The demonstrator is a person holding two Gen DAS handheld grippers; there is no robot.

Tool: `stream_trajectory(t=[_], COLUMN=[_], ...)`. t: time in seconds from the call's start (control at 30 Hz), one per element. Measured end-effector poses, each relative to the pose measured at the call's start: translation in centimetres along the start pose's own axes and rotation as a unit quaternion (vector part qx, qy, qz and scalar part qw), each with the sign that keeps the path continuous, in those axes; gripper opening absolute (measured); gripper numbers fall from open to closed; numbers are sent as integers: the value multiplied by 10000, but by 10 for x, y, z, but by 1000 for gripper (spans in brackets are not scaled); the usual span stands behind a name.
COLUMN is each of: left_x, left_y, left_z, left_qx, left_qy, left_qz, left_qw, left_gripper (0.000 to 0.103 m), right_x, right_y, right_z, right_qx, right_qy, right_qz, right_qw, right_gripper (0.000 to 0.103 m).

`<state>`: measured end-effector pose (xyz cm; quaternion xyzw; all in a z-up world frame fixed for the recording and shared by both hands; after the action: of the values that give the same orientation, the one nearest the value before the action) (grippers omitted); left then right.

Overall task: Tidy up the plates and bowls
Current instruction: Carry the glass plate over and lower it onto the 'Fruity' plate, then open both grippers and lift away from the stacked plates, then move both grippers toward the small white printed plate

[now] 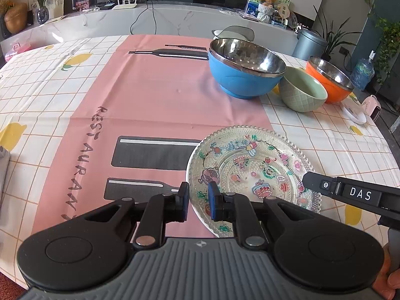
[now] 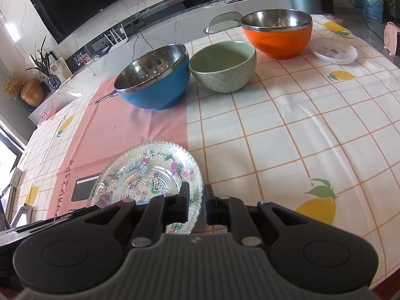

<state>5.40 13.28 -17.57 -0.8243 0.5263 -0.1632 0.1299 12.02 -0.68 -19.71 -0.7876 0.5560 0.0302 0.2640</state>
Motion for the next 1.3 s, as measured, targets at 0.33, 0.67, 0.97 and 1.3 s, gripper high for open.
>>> stream_trajectory(t=[0.33,0.67,0.97,1.3], left_x=[-1,49,134,232], left_y=[-3,-33,-56,-90], left_z=[-11,-34,-24,11], left_qx=[25,318,134,-128], left_qy=[105,585,1494,2287], left_qz=[-325,-37,337,436], left_qw=[9994,9978,9881,9724], left_gripper=[41,49,49,49], right_x=[0,45,131,215], right_y=[-4,-27,-62,-102], right_z=[-7,-45,-79,-92], right_qx=[193,582,945,1141], right_qy=[-105,115,663,912], right_qz=[-151,85,561,1030], right_qw=[9996,9982,9917,9839], right_gripper=[21,36,37,42])
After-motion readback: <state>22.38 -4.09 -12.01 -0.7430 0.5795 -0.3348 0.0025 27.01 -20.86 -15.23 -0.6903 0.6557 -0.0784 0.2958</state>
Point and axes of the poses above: each gripper's, at about its wrist camera, not at the fingertips, and z roughly the way its jaws point, x to its right, y to its underside, the point moved 10 cm from there along z, roughly the way its jaws point, and after that the axes turned 15 degrees about -x, right-handed, at the moved point
